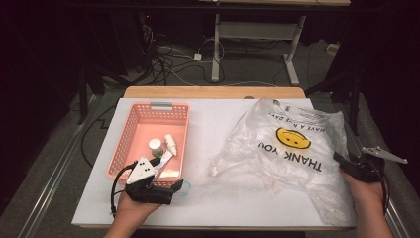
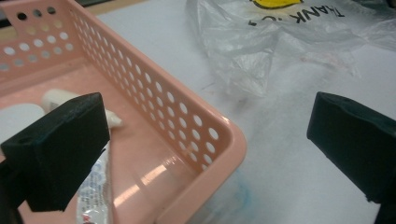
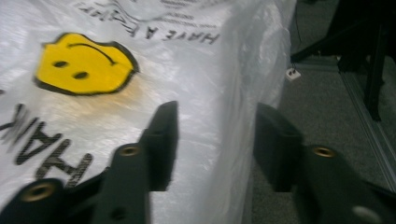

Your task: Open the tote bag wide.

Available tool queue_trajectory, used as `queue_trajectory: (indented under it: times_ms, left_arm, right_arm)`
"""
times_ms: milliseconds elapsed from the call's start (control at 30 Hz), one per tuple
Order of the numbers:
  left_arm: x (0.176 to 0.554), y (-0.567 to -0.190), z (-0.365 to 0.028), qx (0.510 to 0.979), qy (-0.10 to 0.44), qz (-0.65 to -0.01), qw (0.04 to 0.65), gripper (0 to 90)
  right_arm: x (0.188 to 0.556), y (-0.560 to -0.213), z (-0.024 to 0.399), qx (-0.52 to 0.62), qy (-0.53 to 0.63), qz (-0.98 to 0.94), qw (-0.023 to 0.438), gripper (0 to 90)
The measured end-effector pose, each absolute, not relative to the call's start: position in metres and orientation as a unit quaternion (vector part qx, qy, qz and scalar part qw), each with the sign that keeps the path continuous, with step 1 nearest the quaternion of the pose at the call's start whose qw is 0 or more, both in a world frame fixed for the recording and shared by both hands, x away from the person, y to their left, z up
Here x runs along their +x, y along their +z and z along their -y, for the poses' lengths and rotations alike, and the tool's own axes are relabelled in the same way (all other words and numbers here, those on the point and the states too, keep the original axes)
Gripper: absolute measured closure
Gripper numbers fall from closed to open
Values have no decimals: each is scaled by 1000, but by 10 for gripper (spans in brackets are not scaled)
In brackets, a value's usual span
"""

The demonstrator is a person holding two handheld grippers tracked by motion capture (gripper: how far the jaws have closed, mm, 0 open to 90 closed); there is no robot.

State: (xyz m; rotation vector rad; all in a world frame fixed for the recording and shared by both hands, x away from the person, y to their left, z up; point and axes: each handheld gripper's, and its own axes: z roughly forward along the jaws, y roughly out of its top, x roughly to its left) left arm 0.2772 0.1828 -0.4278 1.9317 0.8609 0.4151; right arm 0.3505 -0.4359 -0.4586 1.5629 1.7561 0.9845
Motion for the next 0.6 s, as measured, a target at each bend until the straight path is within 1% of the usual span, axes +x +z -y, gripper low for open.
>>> queue_trajectory:
  times_ms: [33,133,267,300,333,367,400,433,467,533,600]
  left_arm:
    - [277,-426,-184,788,177,-351,474,0]
    - [277,-425,-187,785,175,-351,478,0]
    - [275,-428,-189,785,177,-346,482,0]
    - [275,-429,-189,787,176,-343,481,0]
    - [276,-429,-188,789,175,-341,481,0]
    - [278,-429,-185,791,172,-336,481,0]
    - [278,-429,-185,791,172,-336,481,0]
    - [278,-429,-183,794,175,-333,478,0]
    - [277,-429,-182,796,177,-329,476,0]
    - [277,-429,-180,797,176,-327,477,0]
    - [277,-429,-180,792,171,-327,486,0]
  right_arm:
    - [343,-453,434,576,380,-661,294,459]
    - [325,-444,433,559,386,-670,301,417]
    - [293,-436,431,561,399,-667,283,386]
    - [293,-436,431,561,399,-667,283,386]
    - [275,-436,430,555,394,-675,284,386]
    - [266,-437,430,557,397,-674,279,386]
    - [266,-437,430,557,397,-674,279,386]
    - [256,-439,429,559,397,-675,272,380]
    - [239,-441,428,563,385,-678,275,379]
    - [227,-446,431,568,382,-678,269,360]
    - [223,-450,431,571,382,-678,263,345]
